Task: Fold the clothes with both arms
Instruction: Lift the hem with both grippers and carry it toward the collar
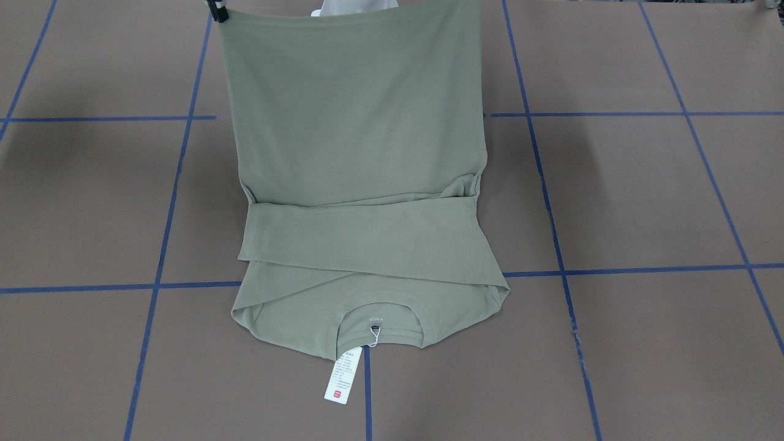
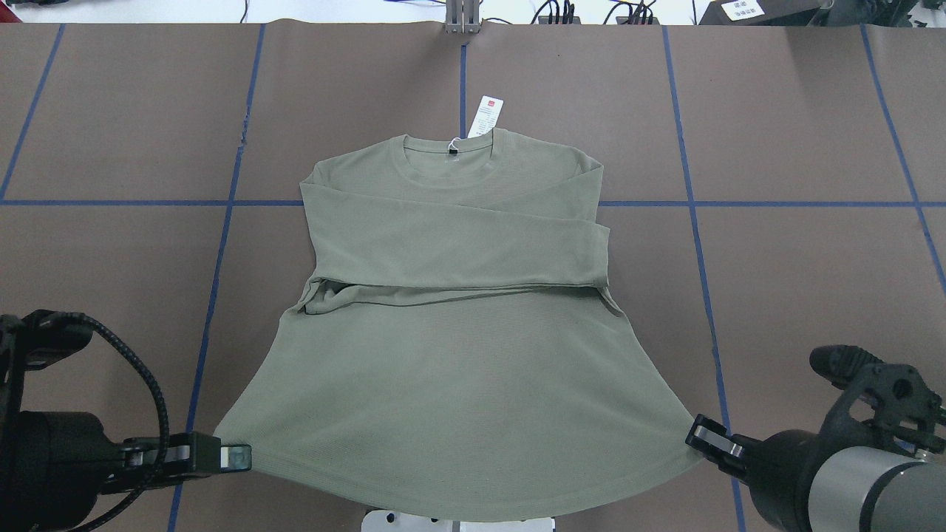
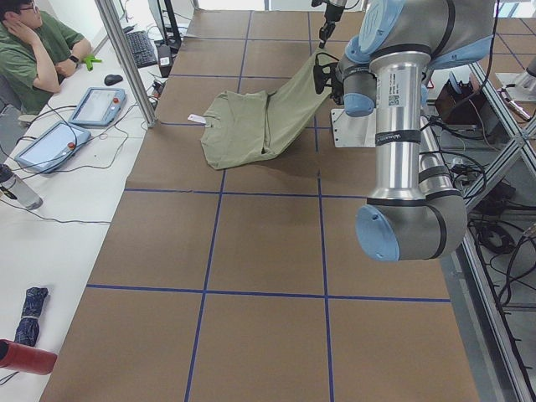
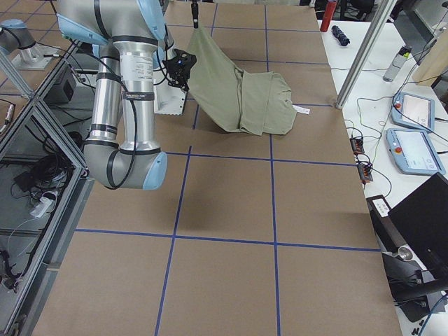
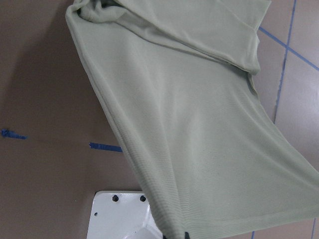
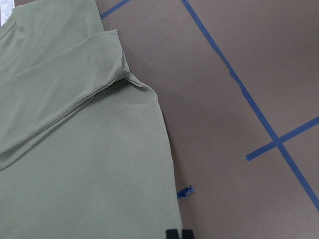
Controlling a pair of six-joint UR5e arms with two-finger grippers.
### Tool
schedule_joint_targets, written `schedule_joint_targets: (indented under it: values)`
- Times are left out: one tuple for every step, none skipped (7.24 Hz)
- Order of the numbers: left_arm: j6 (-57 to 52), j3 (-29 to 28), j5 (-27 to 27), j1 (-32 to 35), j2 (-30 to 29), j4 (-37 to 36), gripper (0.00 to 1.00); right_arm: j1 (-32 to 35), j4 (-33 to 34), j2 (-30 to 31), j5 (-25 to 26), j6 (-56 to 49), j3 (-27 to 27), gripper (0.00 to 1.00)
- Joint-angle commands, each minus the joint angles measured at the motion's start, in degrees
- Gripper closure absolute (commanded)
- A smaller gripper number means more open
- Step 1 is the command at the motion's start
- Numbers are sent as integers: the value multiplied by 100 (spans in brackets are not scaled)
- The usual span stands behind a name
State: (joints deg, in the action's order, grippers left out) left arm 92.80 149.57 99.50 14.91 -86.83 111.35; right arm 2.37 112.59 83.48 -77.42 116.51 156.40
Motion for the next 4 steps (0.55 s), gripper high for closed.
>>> schedule_joint_targets:
  values:
    - [-1065, -723, 149, 788, -831, -341, 100, 970, 280, -1239, -315, -1064, -781, 100]
    - [-1654, -1128, 210, 1464, -1193, -569, 100, 1681, 273, -1794, -744, -1434, -1491, 100]
    - [-2008, -1384, 367, 1932, -1301, -649, 100, 2306, 142, -2052, -1122, -1847, -2169, 100]
    - [-2099, -1848, 369, 2119, -1493, -650, 100, 2704, -103, -2168, -1161, -2225, -2697, 100]
